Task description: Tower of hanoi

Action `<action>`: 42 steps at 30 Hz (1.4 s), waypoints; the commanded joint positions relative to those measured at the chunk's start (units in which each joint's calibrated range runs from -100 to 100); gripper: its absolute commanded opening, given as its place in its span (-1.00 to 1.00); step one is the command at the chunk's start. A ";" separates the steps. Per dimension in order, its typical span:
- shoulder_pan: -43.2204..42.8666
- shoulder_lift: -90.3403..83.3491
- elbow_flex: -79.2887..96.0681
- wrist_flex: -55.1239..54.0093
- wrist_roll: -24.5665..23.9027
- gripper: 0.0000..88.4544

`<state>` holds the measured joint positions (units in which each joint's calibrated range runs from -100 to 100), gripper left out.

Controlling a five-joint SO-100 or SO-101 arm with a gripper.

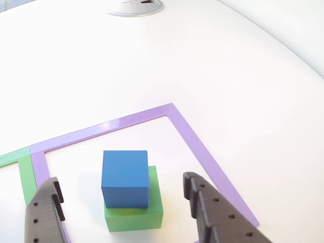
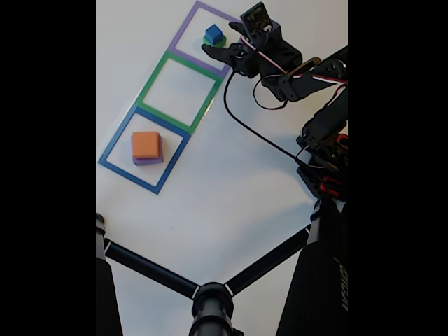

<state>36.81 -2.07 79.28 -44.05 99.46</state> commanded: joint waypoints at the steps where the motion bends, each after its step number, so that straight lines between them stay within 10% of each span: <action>1: -1.43 3.80 -3.10 -4.85 0.54 -0.40; 42: -4.97 10.75 -7.92 -6.15 0.54 -1.00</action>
<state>32.71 9.24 73.00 -48.65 99.46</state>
